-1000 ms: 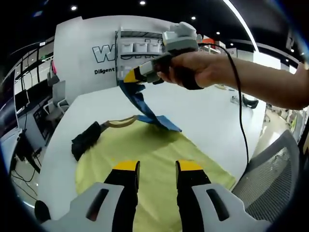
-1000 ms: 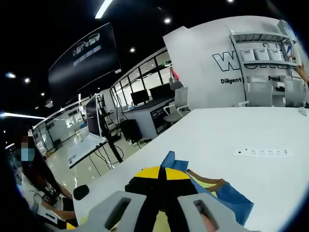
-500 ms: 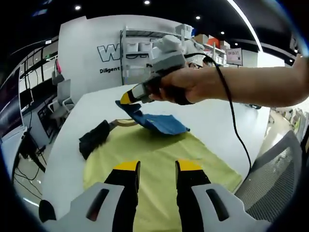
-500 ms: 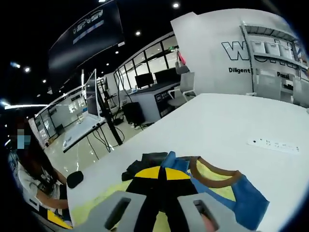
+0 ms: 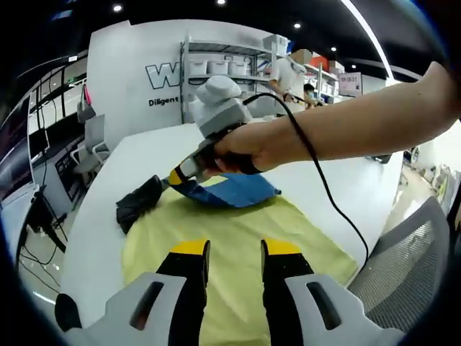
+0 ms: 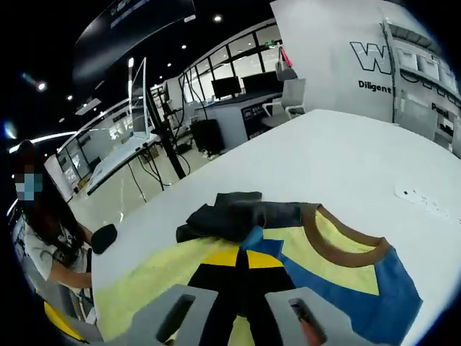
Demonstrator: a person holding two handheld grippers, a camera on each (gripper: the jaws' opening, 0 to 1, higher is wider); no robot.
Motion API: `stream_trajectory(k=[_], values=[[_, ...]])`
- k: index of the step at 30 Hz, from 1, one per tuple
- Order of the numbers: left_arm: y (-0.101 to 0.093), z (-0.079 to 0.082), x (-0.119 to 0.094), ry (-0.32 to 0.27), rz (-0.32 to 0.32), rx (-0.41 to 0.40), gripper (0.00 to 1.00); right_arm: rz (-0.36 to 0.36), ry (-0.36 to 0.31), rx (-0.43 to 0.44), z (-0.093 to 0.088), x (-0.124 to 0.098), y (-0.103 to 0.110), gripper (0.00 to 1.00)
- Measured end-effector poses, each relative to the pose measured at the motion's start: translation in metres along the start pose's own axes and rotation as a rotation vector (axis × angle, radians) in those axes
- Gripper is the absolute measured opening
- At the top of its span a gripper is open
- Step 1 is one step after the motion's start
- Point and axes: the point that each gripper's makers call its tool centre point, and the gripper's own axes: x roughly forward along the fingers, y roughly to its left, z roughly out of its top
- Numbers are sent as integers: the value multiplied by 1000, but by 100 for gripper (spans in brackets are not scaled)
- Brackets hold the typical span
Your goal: Fold the garment on the visible template until the final outline fits inside the template.
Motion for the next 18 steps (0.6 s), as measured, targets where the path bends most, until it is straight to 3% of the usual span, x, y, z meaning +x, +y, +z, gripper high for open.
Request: stream_trajectory(k=[18], values=[[4,-3,-1,8,13,-19,23,-29,91,-4,-23,24,1,0]])
